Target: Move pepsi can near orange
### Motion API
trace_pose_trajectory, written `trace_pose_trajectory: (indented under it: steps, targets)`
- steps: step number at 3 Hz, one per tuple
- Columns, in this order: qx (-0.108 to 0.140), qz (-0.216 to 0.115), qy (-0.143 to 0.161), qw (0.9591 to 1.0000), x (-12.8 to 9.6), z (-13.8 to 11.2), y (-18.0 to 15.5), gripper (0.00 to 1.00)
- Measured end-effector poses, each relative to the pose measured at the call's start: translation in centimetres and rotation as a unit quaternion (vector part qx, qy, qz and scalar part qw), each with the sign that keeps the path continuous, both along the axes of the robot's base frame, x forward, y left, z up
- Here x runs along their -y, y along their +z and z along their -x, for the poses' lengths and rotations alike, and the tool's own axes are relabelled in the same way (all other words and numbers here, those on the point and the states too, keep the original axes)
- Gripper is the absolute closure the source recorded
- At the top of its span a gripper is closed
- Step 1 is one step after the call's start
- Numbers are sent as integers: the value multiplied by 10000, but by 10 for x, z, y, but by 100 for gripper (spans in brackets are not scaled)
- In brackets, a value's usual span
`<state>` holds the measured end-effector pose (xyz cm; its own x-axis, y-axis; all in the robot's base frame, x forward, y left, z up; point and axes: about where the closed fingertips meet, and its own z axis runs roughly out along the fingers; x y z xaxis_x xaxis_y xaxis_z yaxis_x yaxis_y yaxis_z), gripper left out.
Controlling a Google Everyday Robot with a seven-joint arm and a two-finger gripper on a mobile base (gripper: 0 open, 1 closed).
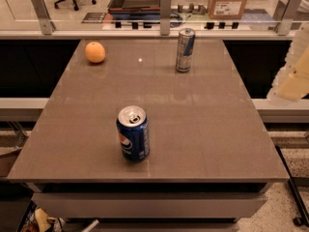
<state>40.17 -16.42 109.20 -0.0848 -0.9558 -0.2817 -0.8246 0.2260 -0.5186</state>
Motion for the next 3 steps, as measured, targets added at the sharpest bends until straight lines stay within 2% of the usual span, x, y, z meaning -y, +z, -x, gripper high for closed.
trace_pose_trajectory:
  steps: [1, 2, 3]
  targets:
    - [-25, -505, 201, 9985, -12, -5, -9, 0]
    - [-161, -1157, 514, 9918, -39, -14, -28, 0]
    - [-349, -1782, 773, 9803, -66, -22, -51, 0]
